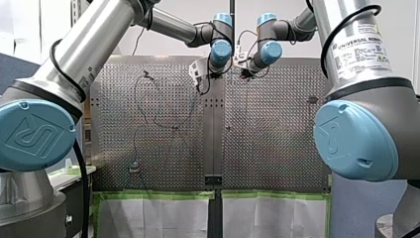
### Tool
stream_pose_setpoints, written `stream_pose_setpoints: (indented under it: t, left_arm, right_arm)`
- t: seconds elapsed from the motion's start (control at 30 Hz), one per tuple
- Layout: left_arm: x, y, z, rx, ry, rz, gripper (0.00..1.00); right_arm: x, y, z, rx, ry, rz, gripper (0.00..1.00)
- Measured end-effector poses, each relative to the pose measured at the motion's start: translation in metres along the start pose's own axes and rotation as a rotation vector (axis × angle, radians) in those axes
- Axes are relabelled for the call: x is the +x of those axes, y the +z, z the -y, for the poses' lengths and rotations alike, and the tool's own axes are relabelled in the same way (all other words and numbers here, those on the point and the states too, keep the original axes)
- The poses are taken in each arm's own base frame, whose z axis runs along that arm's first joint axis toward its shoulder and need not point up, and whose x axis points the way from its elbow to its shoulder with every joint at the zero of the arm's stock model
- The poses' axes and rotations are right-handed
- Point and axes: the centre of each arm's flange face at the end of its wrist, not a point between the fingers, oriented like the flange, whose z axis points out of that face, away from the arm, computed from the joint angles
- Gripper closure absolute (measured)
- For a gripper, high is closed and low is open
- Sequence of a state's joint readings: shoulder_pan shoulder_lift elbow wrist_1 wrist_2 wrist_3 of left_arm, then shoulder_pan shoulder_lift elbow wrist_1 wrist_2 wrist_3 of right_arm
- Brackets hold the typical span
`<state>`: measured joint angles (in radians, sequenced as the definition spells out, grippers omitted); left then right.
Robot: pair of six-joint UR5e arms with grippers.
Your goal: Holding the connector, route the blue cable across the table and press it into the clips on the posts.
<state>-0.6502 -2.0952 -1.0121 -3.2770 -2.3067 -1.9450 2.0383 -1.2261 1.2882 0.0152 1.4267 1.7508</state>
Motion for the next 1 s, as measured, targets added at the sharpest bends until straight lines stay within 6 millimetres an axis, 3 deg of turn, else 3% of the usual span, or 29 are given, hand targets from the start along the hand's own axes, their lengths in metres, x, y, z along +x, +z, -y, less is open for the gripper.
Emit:
stream_pose_setpoints:
  t: [0.3,0.7,0.77,0.8,0.83,0.87,0.93,0.97,1.0]
  left_arm:
    - [0.021,0.014,-0.001,-0.005,0.03,-0.023,0.02]
    - [0.022,0.022,0.004,0.039,0.003,-0.023,0.02]
    - [0.023,0.022,0.006,0.055,0.015,-0.026,0.16]
    - [0.023,0.023,0.006,0.061,0.022,-0.028,0.16]
    - [0.024,0.023,0.006,0.064,0.03,-0.031,0.25]
    - [0.025,0.024,0.005,0.063,0.044,-0.036,0.4]
    - [0.025,0.024,0.003,0.055,0.066,-0.04,0.46]
    - [0.026,0.024,0.002,0.048,0.077,-0.04,0.71]
    - [0.026,0.024,0.001,0.042,0.083,-0.039,0.71]
  right_arm:
    - [0.0,0.0,0.0,0.0,0.001,0.001,1.0]
    - [0.0,0.0,0.0,0.0,0.001,0.001,1.0]
    - [0.0,0.0,0.0,0.0,0.001,0.001,1.0]
    - [0.0,0.0,0.0,0.0,0.001,0.001,1.0]
    - [0.0,0.0,0.0,0.0,0.001,0.001,1.0]
    - [0.0,0.0,0.0,0.0,0.001,0.001,1.0]
    - [0.0,0.0,0.0,0.001,0.001,0.001,1.0]
    - [0.0,0.0,0.001,0.002,0.001,0.001,1.0]
    - [0.0,0.0,0.001,0.002,0.001,0.001,1.0]
